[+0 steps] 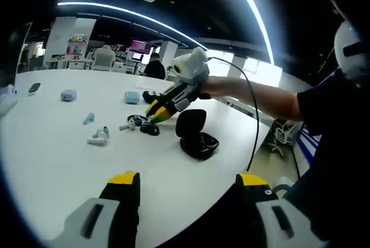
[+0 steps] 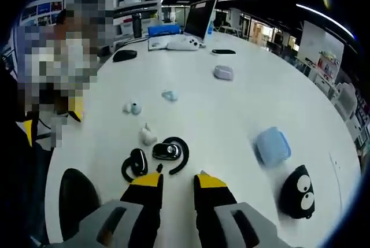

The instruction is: Pick up the earbuds from the table and place the earbuds into the earbud case

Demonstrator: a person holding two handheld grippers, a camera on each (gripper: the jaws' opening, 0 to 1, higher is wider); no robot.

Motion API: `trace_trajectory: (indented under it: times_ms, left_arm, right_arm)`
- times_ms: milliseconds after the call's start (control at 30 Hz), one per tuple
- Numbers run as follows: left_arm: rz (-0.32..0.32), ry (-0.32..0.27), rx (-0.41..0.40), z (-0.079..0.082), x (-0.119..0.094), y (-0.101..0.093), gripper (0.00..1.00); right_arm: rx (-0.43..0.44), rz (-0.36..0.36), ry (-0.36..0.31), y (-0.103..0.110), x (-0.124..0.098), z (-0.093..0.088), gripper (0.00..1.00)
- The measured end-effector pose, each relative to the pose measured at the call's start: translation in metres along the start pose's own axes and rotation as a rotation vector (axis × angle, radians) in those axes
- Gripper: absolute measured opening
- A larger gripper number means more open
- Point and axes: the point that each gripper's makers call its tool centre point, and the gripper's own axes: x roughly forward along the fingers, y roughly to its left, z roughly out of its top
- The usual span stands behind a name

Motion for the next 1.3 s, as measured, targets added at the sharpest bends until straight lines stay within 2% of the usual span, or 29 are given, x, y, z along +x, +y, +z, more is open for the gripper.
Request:
trace_trajectory:
  times_ms: [267,433,567,733,867,1033,1167,1300]
  left_arm:
    - [0.003,0.002,0.0,0.0,-0.001,0.0,0.68]
    - [0.003,0.007,0.01,0.002,0.001,-0.002,0.68]
    - [0.013,0.017,0.025,0.003,0.002,-0.002,0.67]
    - [0.023,0.034,0.029,0.007,0.004,0.0,0.61]
    - [0.039,0.051,0.047,0.02,0.01,0.005,0.56]
    - [0.059,0.109,0.093,0.031,0.024,0.014,0.51]
    - [0.073,0.122,0.084,0.04,0.038,0.022,0.45]
    - [0.099,0.172,0.115,0.043,0.056,0.03,0.4]
  right_arm:
    - [-0.02,0.019,-0.001,0.007,0.006,0.008,0.22]
    - [-0.033,0.023,0.003,0.011,0.012,0.012,0.29]
    - [-0.05,0.03,0.003,0.015,0.014,0.015,0.3]
    - [-0.052,0.02,-0.037,0.016,0.009,0.022,0.3]
    - [-0.039,-0.009,-0.094,0.015,-0.01,0.028,0.3]
    - [-0.029,-0.081,-0.167,0.012,-0.046,0.026,0.3]
    - [-0.019,-0.142,-0.2,0.013,-0.079,0.013,0.3]
    - [-0.019,-0.204,-0.218,0.02,-0.111,-0.003,0.3]
